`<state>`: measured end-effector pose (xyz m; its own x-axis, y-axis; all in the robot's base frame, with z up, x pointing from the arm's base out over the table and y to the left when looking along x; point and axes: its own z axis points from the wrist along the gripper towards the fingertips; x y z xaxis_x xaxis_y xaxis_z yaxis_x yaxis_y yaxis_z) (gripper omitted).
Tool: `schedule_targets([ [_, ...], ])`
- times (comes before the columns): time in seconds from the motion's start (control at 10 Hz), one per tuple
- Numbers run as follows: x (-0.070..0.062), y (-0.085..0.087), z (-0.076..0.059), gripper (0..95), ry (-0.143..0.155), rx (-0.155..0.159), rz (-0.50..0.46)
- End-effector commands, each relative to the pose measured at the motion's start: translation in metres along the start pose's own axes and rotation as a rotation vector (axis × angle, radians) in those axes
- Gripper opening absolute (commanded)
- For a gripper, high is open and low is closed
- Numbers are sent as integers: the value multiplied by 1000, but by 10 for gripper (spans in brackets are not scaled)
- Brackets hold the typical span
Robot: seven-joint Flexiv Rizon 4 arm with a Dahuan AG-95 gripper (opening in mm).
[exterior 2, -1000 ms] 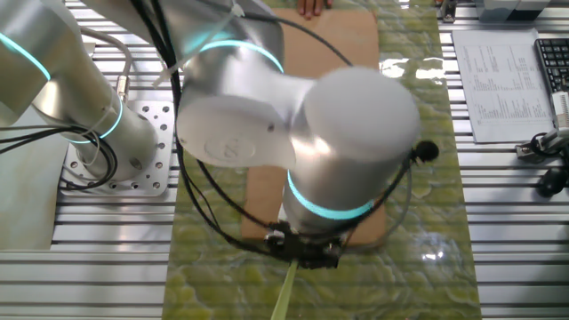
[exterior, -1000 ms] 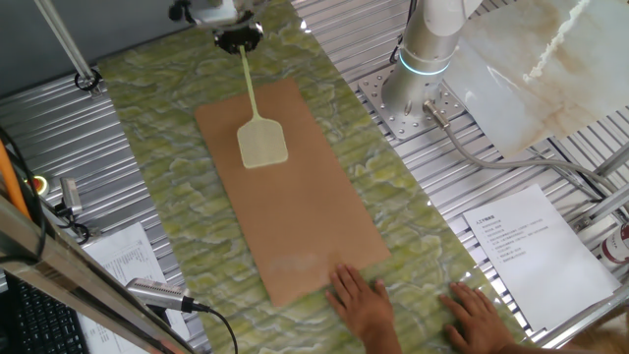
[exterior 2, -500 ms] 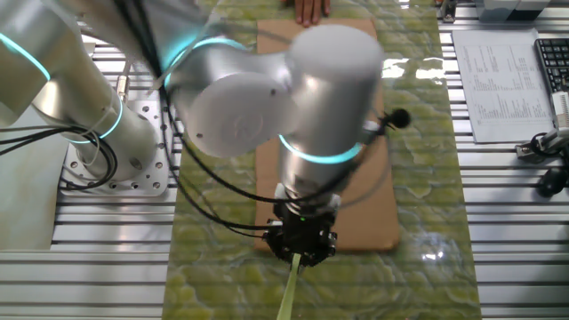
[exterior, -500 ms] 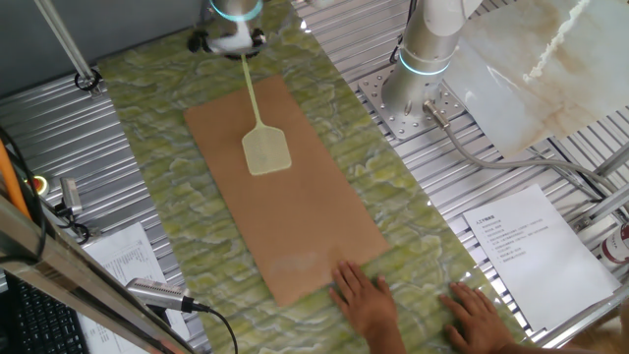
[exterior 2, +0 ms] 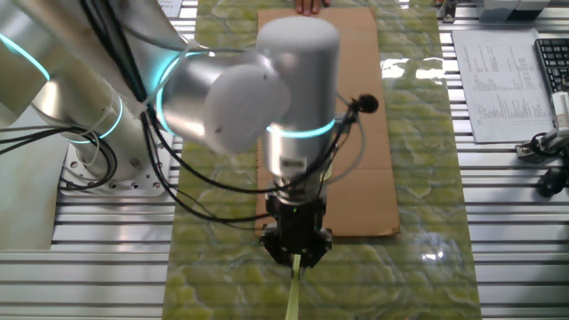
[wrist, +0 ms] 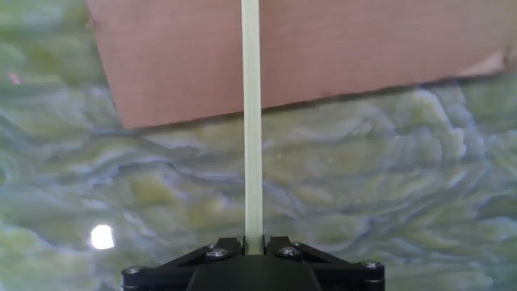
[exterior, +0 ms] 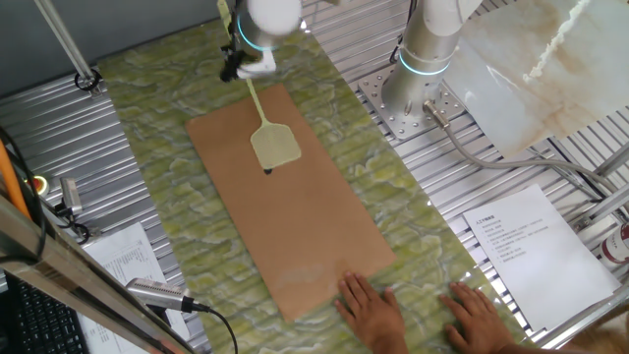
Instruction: Swat with a flyswatter
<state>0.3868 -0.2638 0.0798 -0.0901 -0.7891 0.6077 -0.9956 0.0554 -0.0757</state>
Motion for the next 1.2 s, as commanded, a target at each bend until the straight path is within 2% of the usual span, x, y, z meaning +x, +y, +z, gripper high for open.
schedule_targets([
  [0.1,2,-4,-21,0,-61,-41,55],
  [0.2,2,-5,-26,0,-98,-56,72],
  [0.4,6,-4,-28,0,-181,-104,108],
  [0.5,10,-3,-28,0,-250,-150,131],
  [0.8,13,-2,-32,0,-319,-169,157],
  [0.9,13,-2,-34,0,-351,-171,167],
  [1.1,13,-2,-34,0,-395,-170,160],
  [1.2,13,-2,-34,0,-399,-171,163],
])
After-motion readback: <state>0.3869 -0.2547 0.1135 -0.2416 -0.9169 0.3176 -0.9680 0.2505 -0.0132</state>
